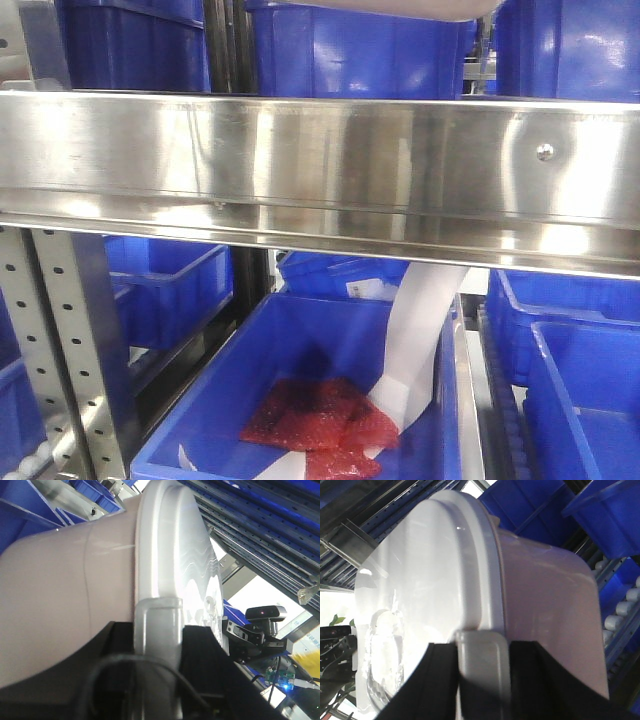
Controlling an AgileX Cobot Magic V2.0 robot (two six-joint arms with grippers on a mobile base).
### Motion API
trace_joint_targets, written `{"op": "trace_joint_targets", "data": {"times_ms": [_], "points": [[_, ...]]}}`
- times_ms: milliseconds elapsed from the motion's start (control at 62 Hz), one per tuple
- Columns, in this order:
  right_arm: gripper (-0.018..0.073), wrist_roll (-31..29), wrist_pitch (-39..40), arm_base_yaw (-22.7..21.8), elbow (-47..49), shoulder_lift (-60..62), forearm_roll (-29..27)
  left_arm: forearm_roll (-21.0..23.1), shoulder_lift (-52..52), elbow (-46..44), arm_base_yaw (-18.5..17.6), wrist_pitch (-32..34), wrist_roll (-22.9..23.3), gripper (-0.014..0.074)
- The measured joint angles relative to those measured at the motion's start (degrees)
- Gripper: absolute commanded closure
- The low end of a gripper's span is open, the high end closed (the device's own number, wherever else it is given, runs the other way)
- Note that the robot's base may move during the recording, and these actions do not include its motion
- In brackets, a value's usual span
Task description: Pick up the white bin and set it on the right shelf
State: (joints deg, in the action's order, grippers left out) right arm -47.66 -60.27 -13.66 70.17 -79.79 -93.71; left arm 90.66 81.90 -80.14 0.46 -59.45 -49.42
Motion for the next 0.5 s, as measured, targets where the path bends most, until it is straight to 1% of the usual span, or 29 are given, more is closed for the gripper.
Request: {"op": "trace_joint_targets", "data": {"times_ms": [129,258,419,500], "points": [[0.0491,2.49,0.00,0.00,0.00,0.00,-0.79,0.26,0.00,0.00,0.00,0.00,0.39,0.0722],[0.0491,4.60,0.00,0.00,0.00,0.00,-2.27,0.26,0.00,0.00,0.12,0.00,2.36,0.0722],[0.0491,5.26,0.36,1.12,0.00,0.00,-1.53,-2.66,0.14,0.00,0.35,2.43,2.98,0.0722],[0.0491,5.48,2.19,2.25,0.00,-0.45,-0.17,-3.86,1.31,-0.25,0.35,3.19,3.07,0.0722]]}}
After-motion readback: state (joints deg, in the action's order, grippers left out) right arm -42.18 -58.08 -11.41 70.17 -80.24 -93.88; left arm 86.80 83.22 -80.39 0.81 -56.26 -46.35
